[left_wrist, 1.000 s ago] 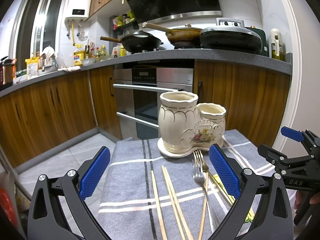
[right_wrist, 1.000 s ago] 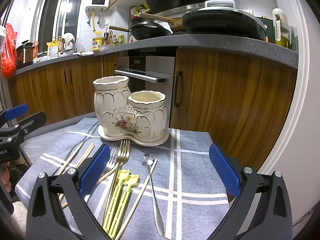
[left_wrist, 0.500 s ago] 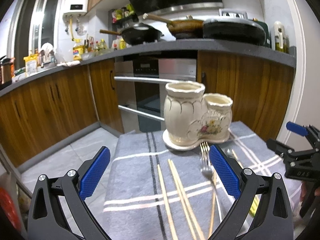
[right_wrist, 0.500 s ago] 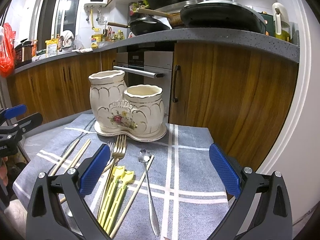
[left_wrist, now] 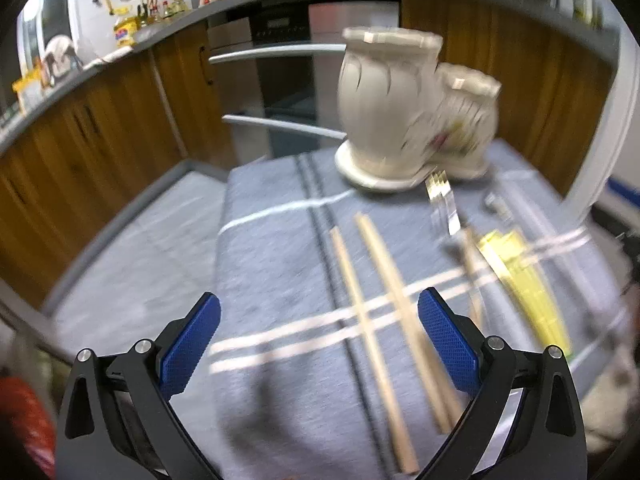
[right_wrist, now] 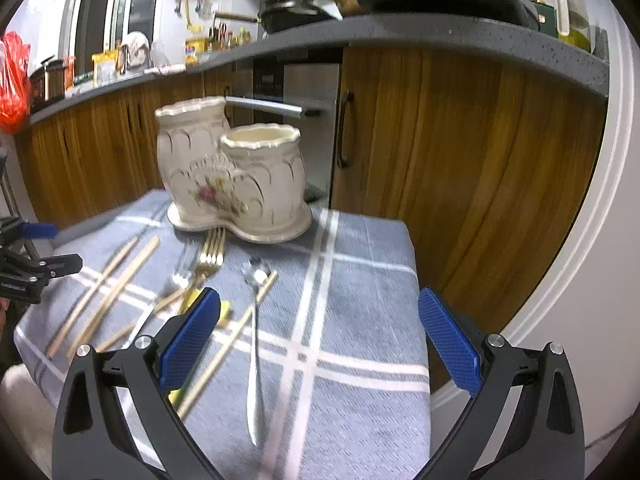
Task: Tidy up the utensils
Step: 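Grasp a wooden chopstick with the left tool while the right tool grasps the silver flower spoon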
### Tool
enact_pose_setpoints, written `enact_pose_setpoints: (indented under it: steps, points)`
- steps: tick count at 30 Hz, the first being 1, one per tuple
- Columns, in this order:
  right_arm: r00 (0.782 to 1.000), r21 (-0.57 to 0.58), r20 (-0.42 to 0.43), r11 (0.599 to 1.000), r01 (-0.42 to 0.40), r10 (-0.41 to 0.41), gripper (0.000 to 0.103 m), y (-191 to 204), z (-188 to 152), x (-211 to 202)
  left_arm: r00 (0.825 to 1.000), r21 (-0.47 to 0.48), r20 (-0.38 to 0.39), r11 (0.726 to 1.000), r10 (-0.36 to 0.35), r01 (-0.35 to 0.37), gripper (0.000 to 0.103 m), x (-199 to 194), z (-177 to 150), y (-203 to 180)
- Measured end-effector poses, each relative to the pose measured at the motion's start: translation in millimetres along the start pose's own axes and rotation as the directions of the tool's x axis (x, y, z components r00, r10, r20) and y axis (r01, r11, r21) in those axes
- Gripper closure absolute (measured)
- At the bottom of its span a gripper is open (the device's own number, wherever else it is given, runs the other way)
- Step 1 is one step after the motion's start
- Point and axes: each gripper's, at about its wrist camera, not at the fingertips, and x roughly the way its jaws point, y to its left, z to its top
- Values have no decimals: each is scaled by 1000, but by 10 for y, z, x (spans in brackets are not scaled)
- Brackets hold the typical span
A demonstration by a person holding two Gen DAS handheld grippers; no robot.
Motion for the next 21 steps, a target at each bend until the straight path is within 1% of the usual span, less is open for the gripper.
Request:
enact_pose_setpoints:
  steps: [1,3,5,7,9,11,13,14,15,17,19,20,21]
  points:
    - [1000,0,-21,1000,-7,7,5,-14,-16,24,1000,11,-14,1000,26,-26,5,26,-15,-21]
    - [998,9,-55,999,-31,31,5,-52,-39,66,999,24,-35,1000,3,-2,5,49,-28,-31]
    - [996,1,-83,1000,-32,32,5,-67,-53,118,998,30,-61,999,-19,21,5,83,-30,-32]
    - [993,-18,-110,999,-40,38,6,-53,-60,162,997,38,-79,999,-9,12,5,93,-20,-17]
    - [987,-29,-147,997,-72,67,8,-29,-61,215,996,36,-90,999,0,4,5,102,-2,-1]
    - [979,-38,-184,995,-93,84,13,8,-57,282,994,29,-105,999,-23,26,5,120,15,6]
    - [969,-49,-225,993,-112,98,23,51,-64,359,993,36,-110,998,-41,45,7,133,25,-19]
    - [963,-45,-245,991,-127,112,29,65,-72,401,993,49,-108,998,-38,43,7,127,26,-42]
    - [952,-33,-273,988,-153,138,32,76,-76,453,993,56,-109,998,-35,41,8,127,28,-57]
    - [937,-28,-304,982,-187,170,45,121,-81,510,993,62,-113,997,-42,49,10,135,34,-86]
    - [932,-49,-318,979,-198,173,50,177,-77,540,991,60,-125,996,-56,64,21,149,41,-96]
    - [930,-60,-321,976,-208,179,53,209,-75,547,990,62,-130,996,-60,68,23,156,40,-107]
    - [927,-76,-330,974,-215,179,56,244,-76,561,989,67,-136,995,-61,70,28,166,35,-116]
